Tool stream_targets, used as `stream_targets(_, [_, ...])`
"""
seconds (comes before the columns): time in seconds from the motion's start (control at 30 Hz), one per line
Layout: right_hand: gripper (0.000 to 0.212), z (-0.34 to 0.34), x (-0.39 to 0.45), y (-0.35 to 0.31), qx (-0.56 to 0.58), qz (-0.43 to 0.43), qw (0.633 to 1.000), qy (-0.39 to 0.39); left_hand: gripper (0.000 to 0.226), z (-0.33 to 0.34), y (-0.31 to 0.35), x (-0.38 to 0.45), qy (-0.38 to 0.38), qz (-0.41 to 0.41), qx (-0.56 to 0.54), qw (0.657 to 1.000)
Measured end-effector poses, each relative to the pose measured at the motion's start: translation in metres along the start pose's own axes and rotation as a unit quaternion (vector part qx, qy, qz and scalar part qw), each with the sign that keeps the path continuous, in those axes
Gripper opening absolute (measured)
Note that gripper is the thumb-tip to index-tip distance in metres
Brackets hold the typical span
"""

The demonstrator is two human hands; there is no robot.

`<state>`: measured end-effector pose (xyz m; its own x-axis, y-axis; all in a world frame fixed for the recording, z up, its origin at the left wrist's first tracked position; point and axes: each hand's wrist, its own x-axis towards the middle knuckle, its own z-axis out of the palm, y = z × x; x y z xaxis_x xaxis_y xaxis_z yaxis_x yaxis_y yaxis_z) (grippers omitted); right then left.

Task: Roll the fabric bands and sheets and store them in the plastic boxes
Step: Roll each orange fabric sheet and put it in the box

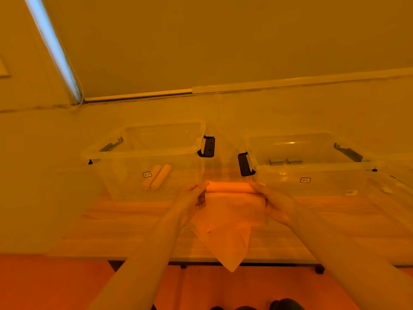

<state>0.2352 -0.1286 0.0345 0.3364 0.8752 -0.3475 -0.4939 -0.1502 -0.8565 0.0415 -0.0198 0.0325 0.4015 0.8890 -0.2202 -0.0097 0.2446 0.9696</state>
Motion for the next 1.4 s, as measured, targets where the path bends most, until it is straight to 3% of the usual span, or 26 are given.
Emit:
stream_targets(0.37, [0.041, 0.002, 0.0026, 0.0003, -0.107, -0.032, 0.993, 0.044, 0.033, 0.0004, -0.0015, -0.0013, -0.004, -0.002, 0.023, 1.0])
stream_targets(0.53, [0.038, 0.0032, 0.0009, -0.0023, -0.072, -0.017, 0.997, 0.009, 0.029, 0.0016, -0.0016, -0.0002, 0.0, 0.009, 0.075, 0.997])
stream_targets(0.8, [0.038, 0.0035, 0.0014, 0.0015, -0.063, -0.025, 0.998, 0.017, 0.013, 0.0045, 0.0002, -0.0018, 0.018, 0.01, 0.108, 0.994])
stream_targets(0.9, [0.034, 0.0017, 0.0029, 0.0023, -0.07, -0.031, 0.997, 0.008, 0.024, 0.0043, -0.0013, -0.0012, 0.016, -0.001, 0.103, 0.995])
stream_targets(1.03, [0.048, 0.0016, 0.0035, 0.0032, -0.071, -0.013, 0.997, 0.004, 0.049, 0.0044, -0.0014, -0.0011, 0.025, -0.025, 0.095, 0.995])
stream_targets(1.23, [0.038, 0.0042, 0.0015, 0.0036, 0.048, 0.0, 0.999, -0.004, 0.04, 0.0057, -0.0001, -0.0017, 0.042, -0.017, 0.095, 0.994])
stream_targets(1.4, [0.039, 0.0054, 0.0006, 0.0038, 0.066, 0.001, 0.998, 0.008, 0.04, 0.0062, -0.0016, -0.0009, 0.046, -0.023, 0.079, 0.996])
